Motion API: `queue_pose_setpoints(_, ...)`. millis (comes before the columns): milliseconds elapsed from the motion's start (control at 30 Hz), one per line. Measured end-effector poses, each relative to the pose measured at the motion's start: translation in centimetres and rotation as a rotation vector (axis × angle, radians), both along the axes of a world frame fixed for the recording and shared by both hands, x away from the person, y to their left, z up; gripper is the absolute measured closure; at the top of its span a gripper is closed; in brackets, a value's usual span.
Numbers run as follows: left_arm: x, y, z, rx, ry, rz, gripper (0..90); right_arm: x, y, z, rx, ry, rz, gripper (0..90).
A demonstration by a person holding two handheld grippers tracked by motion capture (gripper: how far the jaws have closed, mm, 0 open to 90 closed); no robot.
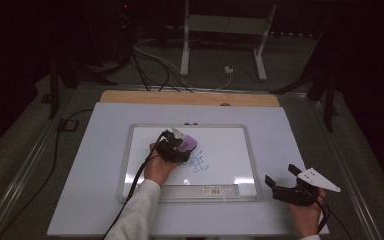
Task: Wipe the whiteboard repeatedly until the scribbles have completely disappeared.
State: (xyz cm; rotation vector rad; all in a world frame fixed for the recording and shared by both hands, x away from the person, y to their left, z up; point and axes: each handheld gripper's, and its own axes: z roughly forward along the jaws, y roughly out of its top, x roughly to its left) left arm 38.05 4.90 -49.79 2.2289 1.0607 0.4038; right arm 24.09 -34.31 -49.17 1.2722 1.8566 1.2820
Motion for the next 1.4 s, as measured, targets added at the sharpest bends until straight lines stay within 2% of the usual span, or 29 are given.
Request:
queue_pose_setpoints(33,0.1,0.0,0.0,-0.003,0.002,0.001,42.0,0.0,0.0,0.0,0.001,-0.002,0.0,0.0)
queue_pose_setpoints(67,0.1,0.1,0.0,0.014,-0.013,0.029,42.0,0.0,-0.1,0.0,-0.001,-0.003,-0.001,0.0)
queue_pose_setpoints(100,0.1,0.1,0.0,0.014,-0.013,0.029,42.0,0.0,-0.1,0.0,-0.001,-0.003,-0.001,0.0)
queue_pose_setpoints(133,0.4,0.4,0.1,0.024,-0.012,0.063,42.0,-0.1,-0.1,0.1,0.002,-0.005,-0.004,0.0)
queue_pose_setpoints(167,0.4,0.4,0.1,0.024,-0.012,0.063,42.0,-0.1,-0.1,0.1,0.002,-0.005,-0.004,0.0)
queue_pose_setpoints(267,0.7,1.1,0.2,0.048,-0.019,0.113,42.0,-0.1,-0.2,0.1,0.007,-0.003,-0.006,0.0)
queue_pose_setpoints(367,0.8,1.5,0.2,0.04,-0.009,0.128,41.9,-0.1,-0.2,0.0,0.002,-0.005,-0.004,0.0)
queue_pose_setpoints(433,0.7,1.4,0.1,0.039,-0.013,0.129,42.0,-0.1,-0.2,0.1,0.002,-0.005,-0.003,0.0)
queue_pose_setpoints(467,0.5,1.2,0.1,0.026,-0.008,0.111,41.9,-0.1,-0.2,0.1,0.002,-0.006,-0.003,0.0)
queue_pose_setpoints(533,0.4,1.1,0.1,0.025,-0.012,0.104,41.9,-0.1,-0.1,0.1,0.002,-0.005,-0.002,0.0)
queue_pose_setpoints(567,0.3,0.7,0.0,0.013,-0.008,0.078,41.9,-0.1,-0.1,0.0,0.002,-0.003,-0.002,0.0)
queue_pose_setpoints(867,0.2,-0.5,0.1,0.014,-0.007,0.029,42.0,0.0,-0.1,0.0,0.003,0.0,0.0,0.0)
queue_pose_setpoints(1167,0.7,-1.1,0.1,0.017,-0.011,0.034,42.0,0.0,-0.1,0.0,0.006,-0.002,0.0,0.0)
queue_pose_setpoints(1333,1.4,-1.2,0.2,0.058,-0.022,0.08,42.0,-0.1,-0.2,0.0,0.006,-0.004,-0.001,0.0)
queue_pose_setpoints(1400,1.5,-1.3,0.2,0.059,-0.023,0.095,42.0,0.0,-0.2,0.0,0.008,-0.003,-0.002,0.0)
